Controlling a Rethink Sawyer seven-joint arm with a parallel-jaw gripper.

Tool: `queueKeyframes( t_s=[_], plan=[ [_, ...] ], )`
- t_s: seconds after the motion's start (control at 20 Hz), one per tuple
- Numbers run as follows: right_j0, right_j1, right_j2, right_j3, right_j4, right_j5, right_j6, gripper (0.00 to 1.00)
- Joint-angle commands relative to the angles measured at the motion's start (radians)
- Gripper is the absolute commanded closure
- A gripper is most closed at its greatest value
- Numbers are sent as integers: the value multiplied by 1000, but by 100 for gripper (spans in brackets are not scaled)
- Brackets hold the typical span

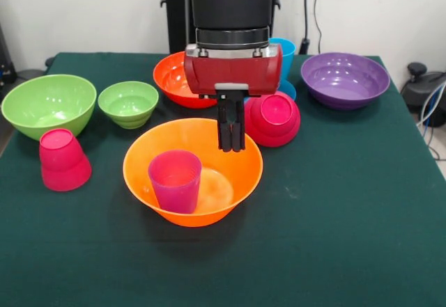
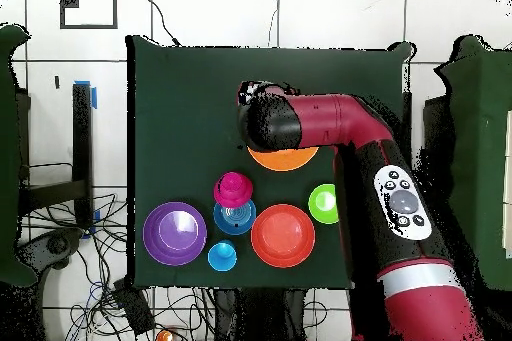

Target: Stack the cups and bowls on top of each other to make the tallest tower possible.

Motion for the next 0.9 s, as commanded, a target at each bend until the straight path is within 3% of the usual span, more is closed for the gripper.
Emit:
queueKeyframes(
  t_s=[0.05, 0.4, 0.5, 0.85, 0.9],
  plan=[
    [43, 50, -74, -111, 3, 122, 56, 100],
    [63, 60, -115, -146, -17, 163, 17, 100],
    [68, 56, -139, -169, -33, 263, -30, 100],
    [80, 54, -140, -185, -39, 368, -72, 100],
    [78, 55, -135, -183, -40, 372, -73, 0]
  ],
)
